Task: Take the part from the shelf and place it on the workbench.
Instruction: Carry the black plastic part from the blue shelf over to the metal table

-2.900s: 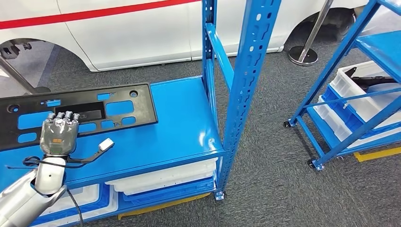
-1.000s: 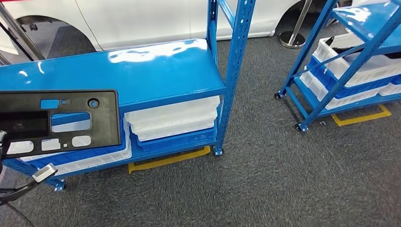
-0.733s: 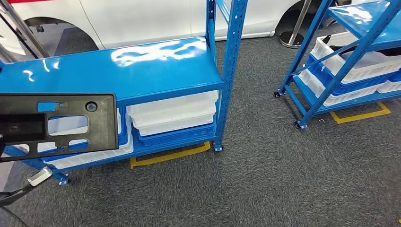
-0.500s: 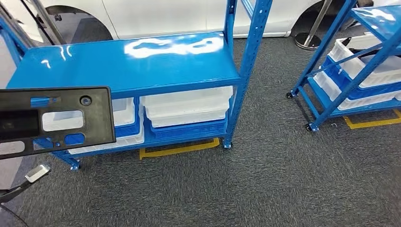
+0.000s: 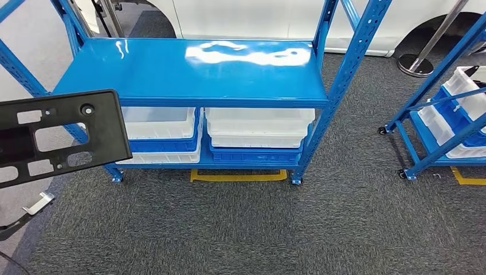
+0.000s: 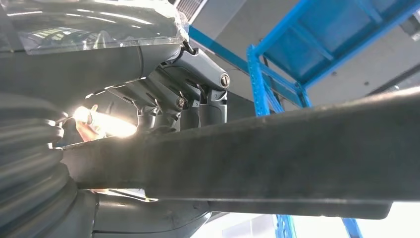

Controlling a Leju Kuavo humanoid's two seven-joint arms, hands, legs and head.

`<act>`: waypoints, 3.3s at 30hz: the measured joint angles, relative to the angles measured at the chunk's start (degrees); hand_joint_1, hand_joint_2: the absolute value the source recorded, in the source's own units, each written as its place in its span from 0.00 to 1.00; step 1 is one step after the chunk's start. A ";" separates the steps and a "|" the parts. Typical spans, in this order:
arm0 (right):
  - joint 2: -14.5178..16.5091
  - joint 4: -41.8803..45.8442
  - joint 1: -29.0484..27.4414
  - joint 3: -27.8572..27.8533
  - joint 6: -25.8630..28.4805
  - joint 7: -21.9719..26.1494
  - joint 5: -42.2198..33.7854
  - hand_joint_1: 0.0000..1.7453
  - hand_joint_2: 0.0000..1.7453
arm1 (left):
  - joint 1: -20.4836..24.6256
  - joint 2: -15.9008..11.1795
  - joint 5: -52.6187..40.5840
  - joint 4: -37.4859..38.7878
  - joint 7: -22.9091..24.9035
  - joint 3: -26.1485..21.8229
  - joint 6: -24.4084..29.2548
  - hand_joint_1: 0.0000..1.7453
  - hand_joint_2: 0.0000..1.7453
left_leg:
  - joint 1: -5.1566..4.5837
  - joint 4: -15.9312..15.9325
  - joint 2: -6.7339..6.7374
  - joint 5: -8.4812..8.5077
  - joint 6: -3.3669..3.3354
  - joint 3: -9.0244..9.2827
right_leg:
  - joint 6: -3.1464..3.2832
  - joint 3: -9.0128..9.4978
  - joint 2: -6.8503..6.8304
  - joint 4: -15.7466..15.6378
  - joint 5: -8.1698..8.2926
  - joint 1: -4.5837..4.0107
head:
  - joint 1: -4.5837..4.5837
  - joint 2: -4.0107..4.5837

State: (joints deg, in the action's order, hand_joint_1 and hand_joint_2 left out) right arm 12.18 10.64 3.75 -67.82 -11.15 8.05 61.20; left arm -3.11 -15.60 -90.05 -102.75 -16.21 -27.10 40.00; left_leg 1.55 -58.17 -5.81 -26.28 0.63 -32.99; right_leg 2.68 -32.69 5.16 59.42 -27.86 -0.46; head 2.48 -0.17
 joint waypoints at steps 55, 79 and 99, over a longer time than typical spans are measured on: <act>1.11 0.04 -0.04 5.45 0.68 0.50 4.34 0.00 0.00 | -9.96 -1.60 1.76 -6.75 10.87 -2.21 -1.49 1.00 1.00 | -0.08 -0.03 2.99 0.76 -1.64 -0.64 | -2.52 -4.75 -5.22 14.54 -8.54 0.28 | 0.07 0.01; 0.70 0.02 0.24 4.74 0.48 0.41 3.51 0.00 0.00 | -1.70 -7.57 1.42 -2.10 15.55 10.68 -3.91 1.00 1.00 | -0.62 0.11 8.19 0.44 -1.10 -0.20 | -1.96 1.76 -11.59 0.31 -2.32 -0.21 | 0.08 0.01; 0.66 0.02 -0.48 5.39 -0.20 2.15 6.75 0.00 0.00 | 2.82 -9.62 3.68 2.82 17.10 12.94 -3.04 1.00 1.00 | -0.04 -13.61 5.21 -5.10 1.30 -8.27 | 0.18 1.39 -7.03 -1.62 0.20 0.16 | 0.08 0.00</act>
State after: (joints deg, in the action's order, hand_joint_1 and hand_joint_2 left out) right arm 12.84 10.67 3.27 -62.43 -11.35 10.21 67.95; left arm -0.29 -25.22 -86.37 -99.93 0.89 -14.15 36.96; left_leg 1.51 -71.78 -0.60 -31.39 1.93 -41.26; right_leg 2.86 -31.31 -1.87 57.80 -27.66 -0.30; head 2.56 -0.17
